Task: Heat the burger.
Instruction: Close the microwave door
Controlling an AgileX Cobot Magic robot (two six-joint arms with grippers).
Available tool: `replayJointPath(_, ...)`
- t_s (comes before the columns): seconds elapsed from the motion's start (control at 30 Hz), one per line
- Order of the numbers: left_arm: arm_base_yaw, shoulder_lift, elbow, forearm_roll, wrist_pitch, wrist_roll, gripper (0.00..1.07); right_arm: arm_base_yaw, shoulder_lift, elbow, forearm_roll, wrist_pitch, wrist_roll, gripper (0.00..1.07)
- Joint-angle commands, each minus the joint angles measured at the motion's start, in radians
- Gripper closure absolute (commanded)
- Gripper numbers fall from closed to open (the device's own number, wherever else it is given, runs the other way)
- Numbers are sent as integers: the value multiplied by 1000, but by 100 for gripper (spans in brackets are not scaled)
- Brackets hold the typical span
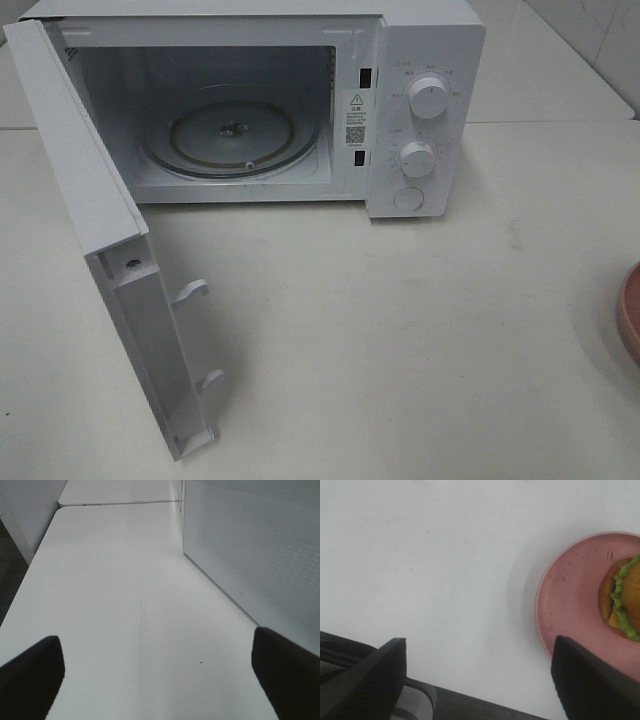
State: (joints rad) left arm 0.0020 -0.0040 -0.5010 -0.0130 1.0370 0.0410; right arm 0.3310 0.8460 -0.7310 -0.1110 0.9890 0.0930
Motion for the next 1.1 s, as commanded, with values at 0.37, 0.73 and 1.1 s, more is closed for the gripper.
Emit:
replayJointPath(0.37,3,-23,4,-2,-9,-4,12,-114,-442,141,-16,49,-15,30)
replayJointPath(0.73,3,-23,4,-2,-9,-4,12,-202,-702,226,-2,44,-24,31)
replayJointPath(1.1,3,-23,4,-2,-9,-4,12,-202,-847,226,-1,44,-25,31)
